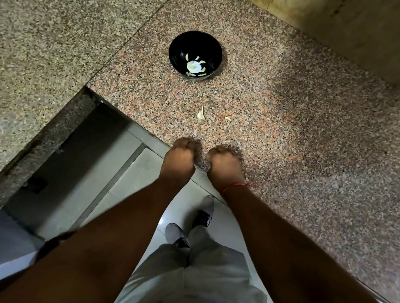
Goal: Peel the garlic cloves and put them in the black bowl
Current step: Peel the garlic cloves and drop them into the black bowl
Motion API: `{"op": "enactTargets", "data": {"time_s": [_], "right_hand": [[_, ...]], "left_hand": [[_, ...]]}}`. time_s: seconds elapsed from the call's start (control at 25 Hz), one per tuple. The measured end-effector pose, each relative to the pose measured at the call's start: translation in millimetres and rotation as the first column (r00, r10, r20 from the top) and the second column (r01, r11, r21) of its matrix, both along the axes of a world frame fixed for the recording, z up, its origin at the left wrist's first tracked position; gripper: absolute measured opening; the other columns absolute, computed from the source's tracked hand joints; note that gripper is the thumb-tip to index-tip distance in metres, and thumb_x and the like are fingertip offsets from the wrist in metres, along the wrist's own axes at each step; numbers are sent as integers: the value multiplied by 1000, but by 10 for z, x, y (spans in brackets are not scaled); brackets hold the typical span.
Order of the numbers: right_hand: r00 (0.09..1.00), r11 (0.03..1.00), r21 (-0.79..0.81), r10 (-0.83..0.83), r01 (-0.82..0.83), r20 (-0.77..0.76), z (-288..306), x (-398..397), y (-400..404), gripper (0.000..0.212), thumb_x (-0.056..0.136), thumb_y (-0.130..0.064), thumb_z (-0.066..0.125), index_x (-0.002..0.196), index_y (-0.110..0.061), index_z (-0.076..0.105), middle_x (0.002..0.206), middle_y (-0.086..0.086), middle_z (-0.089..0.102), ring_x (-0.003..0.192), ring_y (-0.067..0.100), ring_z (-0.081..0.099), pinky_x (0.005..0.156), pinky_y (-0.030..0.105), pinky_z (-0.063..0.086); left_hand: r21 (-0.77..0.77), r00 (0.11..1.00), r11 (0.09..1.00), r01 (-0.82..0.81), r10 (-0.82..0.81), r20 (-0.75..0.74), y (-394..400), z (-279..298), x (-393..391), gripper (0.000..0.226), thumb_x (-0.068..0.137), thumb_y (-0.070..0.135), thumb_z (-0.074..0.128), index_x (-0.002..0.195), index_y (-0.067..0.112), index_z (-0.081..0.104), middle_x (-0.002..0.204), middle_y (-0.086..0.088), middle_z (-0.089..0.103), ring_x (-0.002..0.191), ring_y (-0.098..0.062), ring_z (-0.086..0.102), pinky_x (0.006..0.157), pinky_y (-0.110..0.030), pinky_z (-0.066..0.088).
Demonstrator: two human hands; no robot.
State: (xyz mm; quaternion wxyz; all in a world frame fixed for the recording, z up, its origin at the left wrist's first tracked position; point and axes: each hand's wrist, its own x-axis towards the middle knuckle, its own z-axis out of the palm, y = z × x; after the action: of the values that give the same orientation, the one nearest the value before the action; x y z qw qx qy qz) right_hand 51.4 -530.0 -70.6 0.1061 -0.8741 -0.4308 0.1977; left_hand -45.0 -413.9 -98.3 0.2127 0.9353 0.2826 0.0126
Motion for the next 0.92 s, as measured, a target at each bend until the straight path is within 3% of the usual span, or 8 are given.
{"op": "enactTargets", "data": {"time_s": [0.08,0.16,0.28,0.44,0.52,0.68,0.92], "right_hand": [[986,993,59,-89,98,-141,24,81,66,21,80,5,54,87,-12,65,95,13,69,88,31,65,80,39,56],[978,986,122,-87,111,-190,6,190,118,27,86,7,57,100,-11,72,100,14,72,90,28,68,86,41,58],[992,997,76,27,-18,-121,2,248,179,41,93,1,61,128,-17,70,120,14,71,105,28,68,99,41,56],[991,992,29,126,-125,-34,-12,225,174,29,94,-3,55,109,-16,76,106,8,66,99,28,64,86,40,56],[990,990,17,141,-142,21,11,191,172,29,90,-2,54,110,-12,73,106,10,64,102,31,62,85,41,56],[991,992,-17,122,-121,54,-5,62,92,35,84,0,55,117,-4,66,116,18,61,111,36,57,91,44,53],[996,998,45,-45,49,-72,-86,-13,-12,31,78,9,60,101,-11,67,110,12,63,105,31,59,88,36,50]], "left_hand": [[-26,999,999,-30,30,17,-27,21,-7,30,71,-5,63,97,10,69,106,-12,63,103,-31,57,78,-36,48],[-67,991,994,-92,97,87,-27,11,-45,21,77,-1,60,93,11,67,102,-11,64,99,-31,56,77,-36,43],[-141,959,970,-198,222,178,-110,-23,-134,16,85,-1,57,94,9,66,95,-10,66,88,-30,61,73,-37,43],[-207,917,949,-236,288,275,-281,-22,-180,13,90,0,61,94,8,71,86,-12,70,77,-32,64,68,-34,41],[-224,905,945,-237,299,303,-295,-50,-183,16,93,4,61,102,9,73,87,-11,71,76,-30,63,68,-35,44],[-215,915,964,-158,225,336,-270,-101,-253,20,91,3,64,104,8,77,95,-10,74,82,-27,68,76,-35,54],[-127,954,992,-2,40,298,-213,-156,-272,28,81,-6,63,100,10,77,100,-7,73,87,-27,69,76,-37,58]]}}
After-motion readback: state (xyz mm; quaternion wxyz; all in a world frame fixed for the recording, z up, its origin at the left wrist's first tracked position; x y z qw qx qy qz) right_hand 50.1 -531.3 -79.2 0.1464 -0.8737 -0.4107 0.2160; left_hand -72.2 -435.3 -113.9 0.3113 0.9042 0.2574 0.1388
